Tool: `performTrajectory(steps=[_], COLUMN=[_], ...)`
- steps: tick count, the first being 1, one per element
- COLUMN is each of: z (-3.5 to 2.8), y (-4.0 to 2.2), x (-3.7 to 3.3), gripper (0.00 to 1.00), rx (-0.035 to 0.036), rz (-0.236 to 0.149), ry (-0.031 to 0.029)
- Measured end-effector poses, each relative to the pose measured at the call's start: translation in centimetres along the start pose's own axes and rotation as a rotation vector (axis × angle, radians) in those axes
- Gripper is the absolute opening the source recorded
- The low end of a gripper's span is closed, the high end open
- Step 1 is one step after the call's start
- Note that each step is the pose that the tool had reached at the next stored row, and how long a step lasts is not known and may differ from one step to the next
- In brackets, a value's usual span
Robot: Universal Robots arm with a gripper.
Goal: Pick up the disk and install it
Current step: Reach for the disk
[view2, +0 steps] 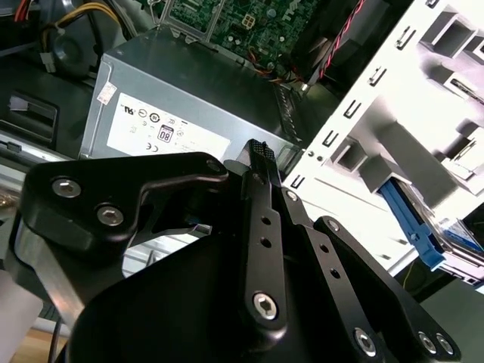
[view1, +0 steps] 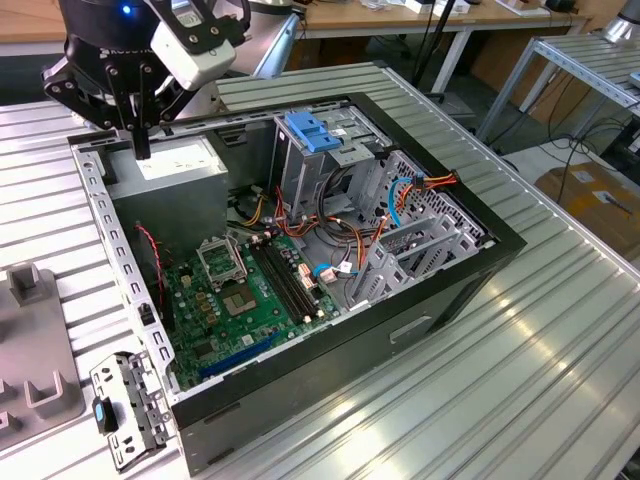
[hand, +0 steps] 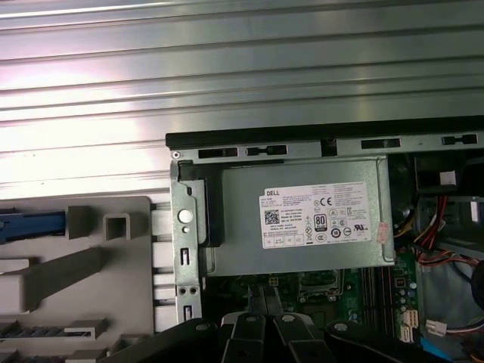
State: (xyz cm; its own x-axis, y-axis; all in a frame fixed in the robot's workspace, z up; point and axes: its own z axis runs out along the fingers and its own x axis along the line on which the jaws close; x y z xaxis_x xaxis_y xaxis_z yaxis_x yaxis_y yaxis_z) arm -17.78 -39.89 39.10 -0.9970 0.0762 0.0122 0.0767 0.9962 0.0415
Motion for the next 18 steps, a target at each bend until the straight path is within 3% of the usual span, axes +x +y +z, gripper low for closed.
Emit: performTrajectory(steps=[18], z=[0.07], y=[-0.05], x=[0.64], gripper=[0.11], rx=[0.0009], rz=[0.000], ry=[0.0123])
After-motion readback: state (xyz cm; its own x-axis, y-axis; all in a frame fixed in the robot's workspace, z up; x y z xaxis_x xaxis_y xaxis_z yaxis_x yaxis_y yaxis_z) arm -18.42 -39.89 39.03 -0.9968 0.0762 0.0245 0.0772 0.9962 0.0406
